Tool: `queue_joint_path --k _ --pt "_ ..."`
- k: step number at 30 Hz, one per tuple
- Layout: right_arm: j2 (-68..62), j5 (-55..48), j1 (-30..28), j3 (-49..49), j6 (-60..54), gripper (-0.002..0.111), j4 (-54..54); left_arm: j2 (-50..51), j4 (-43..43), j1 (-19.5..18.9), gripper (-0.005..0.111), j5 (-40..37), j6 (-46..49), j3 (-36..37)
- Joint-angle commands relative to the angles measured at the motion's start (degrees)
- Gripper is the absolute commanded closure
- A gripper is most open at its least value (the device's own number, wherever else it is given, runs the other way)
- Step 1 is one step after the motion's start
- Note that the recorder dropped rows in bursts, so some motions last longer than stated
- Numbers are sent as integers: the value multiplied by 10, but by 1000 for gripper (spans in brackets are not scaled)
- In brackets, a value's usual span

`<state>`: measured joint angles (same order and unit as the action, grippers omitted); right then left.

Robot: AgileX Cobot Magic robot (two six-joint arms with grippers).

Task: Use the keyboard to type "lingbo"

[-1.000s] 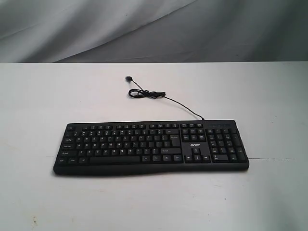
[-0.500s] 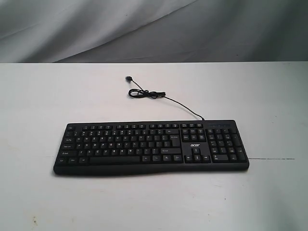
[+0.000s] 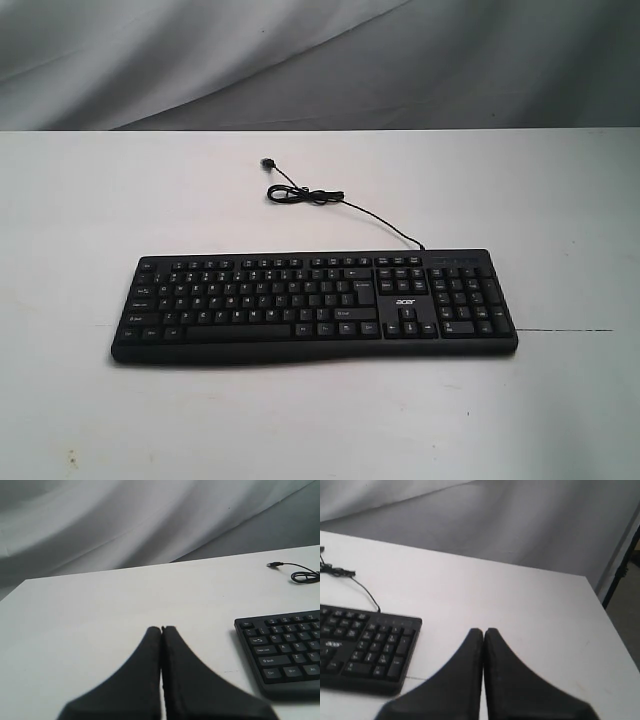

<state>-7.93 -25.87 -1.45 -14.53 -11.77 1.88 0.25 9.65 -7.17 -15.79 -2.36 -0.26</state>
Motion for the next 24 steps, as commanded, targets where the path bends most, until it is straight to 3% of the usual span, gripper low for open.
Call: queue_joint_path --k 1,4,7,12,14,18,24 --pt "-90 -23 -4 -114 3 108 26 -2 -1 4 107 6 -3 3" --pt "-190 -23 -4 -190 3 108 46 -2 -1 4 107 6 -3 3" --pt "-247 -16 8 -203 3 108 61 -2 -1 4 107 6 -3 3" --pt "-347 -39 105 -203 69 108 86 -2 -1 4 107 6 -3 3" --pt "-409 -35 176 -203 69 108 93 -2 -1 4 107 6 -3 3" --pt "-499 1 264 -208 69 108 101 -2 -1 4 107 6 -3 3" --pt "-668 7 348 -324 7 108 127 -2 -1 4 107 6 -3 3"
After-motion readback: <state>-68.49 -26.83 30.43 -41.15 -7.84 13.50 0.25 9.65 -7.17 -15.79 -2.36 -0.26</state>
